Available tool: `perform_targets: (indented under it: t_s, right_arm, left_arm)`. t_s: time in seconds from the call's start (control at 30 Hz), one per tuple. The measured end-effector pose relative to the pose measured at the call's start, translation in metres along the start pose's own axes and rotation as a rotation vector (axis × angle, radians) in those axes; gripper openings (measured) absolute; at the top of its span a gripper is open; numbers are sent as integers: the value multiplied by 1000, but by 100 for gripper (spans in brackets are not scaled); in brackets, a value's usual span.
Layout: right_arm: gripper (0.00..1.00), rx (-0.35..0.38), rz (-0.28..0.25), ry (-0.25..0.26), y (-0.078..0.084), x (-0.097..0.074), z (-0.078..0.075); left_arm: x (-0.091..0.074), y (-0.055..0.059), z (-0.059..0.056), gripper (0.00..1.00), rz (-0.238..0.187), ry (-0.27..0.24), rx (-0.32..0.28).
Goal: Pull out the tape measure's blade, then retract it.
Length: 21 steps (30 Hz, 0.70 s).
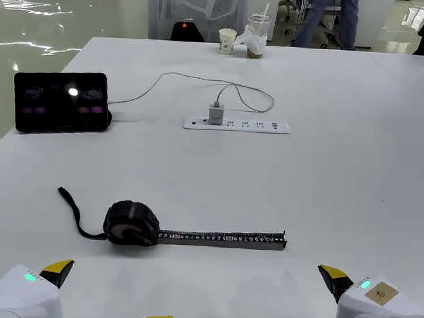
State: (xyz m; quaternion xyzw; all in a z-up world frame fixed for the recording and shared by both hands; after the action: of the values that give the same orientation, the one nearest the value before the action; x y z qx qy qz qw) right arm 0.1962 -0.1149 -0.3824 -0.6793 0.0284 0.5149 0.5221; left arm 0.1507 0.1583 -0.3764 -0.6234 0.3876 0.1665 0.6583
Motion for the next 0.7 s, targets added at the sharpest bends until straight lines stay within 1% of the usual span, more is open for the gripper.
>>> perform_targets:
  t_s: [0.4,0.57,0.7]
  right_arm:
    - [99,-9,3,-7,0,-1,-1]
    - [99,-18,6,-13,1,0,-1]
    - [99,-28,-8,-13,0,0,-2]
  left_arm:
    - [0,-1,0,99,-2,0,-3]
    - [2,-2,-2,99,3,2,5]
    - [3,-1,-3,99,7,3,5]
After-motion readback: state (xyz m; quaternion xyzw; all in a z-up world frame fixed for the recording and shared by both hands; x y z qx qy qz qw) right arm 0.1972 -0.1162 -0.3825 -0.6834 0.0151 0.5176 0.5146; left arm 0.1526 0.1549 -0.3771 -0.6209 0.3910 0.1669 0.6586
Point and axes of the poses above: the centre of the closed fingertips' face, and the gripper's own axes: x roughly forward along the fingers, z roughly to its left, y roughly out of its underside, the point moved 9 cm from there along -x, roughly backward along the fingers, and after that the axes turned 15 degrees about z, right-handed, at the moved point
